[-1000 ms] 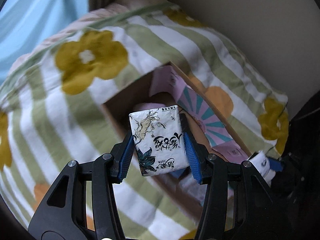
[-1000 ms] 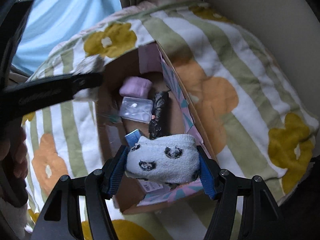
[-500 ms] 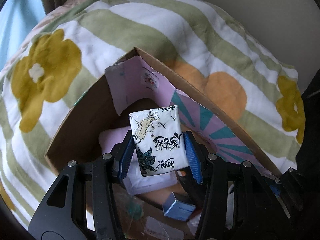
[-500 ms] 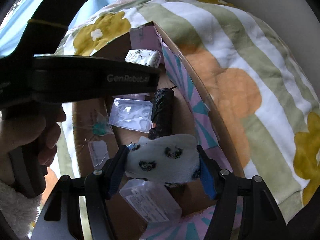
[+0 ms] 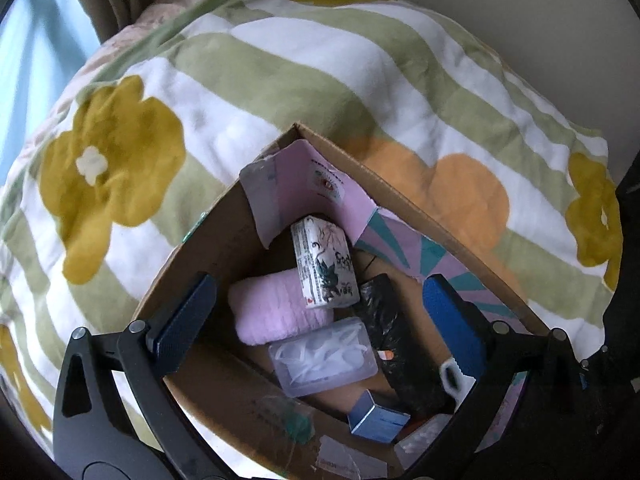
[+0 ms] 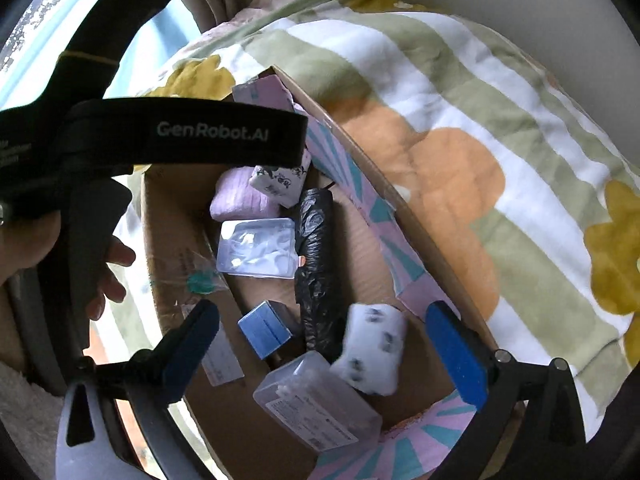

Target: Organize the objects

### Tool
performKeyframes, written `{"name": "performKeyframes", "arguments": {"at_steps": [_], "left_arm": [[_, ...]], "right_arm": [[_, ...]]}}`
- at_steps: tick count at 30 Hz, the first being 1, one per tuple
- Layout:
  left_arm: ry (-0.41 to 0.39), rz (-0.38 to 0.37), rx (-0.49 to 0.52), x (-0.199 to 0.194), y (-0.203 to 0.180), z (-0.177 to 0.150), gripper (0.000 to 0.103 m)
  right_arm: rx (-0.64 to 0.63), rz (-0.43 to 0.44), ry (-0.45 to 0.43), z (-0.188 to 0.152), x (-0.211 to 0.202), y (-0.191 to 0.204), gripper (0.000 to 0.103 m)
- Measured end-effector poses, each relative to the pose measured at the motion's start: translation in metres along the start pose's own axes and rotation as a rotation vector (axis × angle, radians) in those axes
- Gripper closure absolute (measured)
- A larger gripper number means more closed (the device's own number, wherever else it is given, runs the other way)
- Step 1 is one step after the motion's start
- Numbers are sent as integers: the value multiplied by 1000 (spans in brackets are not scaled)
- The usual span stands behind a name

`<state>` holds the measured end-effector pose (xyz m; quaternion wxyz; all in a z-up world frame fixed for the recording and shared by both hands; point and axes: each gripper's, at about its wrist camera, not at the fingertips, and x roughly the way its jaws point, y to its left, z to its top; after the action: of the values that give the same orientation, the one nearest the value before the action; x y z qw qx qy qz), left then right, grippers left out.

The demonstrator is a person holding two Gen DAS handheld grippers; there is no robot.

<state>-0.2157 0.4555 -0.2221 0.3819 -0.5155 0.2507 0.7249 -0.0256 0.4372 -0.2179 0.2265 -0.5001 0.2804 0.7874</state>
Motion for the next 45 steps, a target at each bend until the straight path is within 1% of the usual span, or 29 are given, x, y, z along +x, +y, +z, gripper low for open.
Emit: {"name": "performKeyframes", "arguments": {"at_steps": [6,10,12,17,21,25,31,34,36,38,40,41,43,45], "left_arm": [[2,-4,-15,-9,0,-10,0],[3,4,-31,-22,1,-17,0],[-4,-2,-47,-33,2,-20,0],[-55,14,-82,-80,6,-31,0],[-104,14,-158,-133,15,-46,0],[-156,39,-230,-186,27,-70,0],[-233,91,-385,-265,53,-135,0],[-275,109,-471,-298,67,-175,0],[-299,147,-525,-318,76,-206,0],[-314,184,-565,-332,83,-232,0],[-324,203,-612,-344,88,-263,0],[-326,213,-641,-350,91,-280,0],[-321,234,-673,-354,95,-305,0],[-320,249,-700,-357,94,-328,0]], "right_arm": [[8,-4,4,0,-4,-5,1],[20,-14,17,3,-14,-5,1],[1,-21,6,5,-26,-2,1],[-46,-17,-10,8,-55,8,1],[-107,-1,-26,8,-85,24,1],[-188,20,-53,6,-118,46,1],[-309,82,-116,-9,-161,88,1],[-377,121,-123,-19,-174,111,1],[-428,155,-112,-27,-180,127,1],[-485,166,-113,-38,-185,145,1],[-539,184,-108,-48,-189,161,1],[-555,200,-101,-53,-189,166,1],[-572,238,-85,-63,-190,175,1],[-583,245,-86,-72,-190,180,1]]}}
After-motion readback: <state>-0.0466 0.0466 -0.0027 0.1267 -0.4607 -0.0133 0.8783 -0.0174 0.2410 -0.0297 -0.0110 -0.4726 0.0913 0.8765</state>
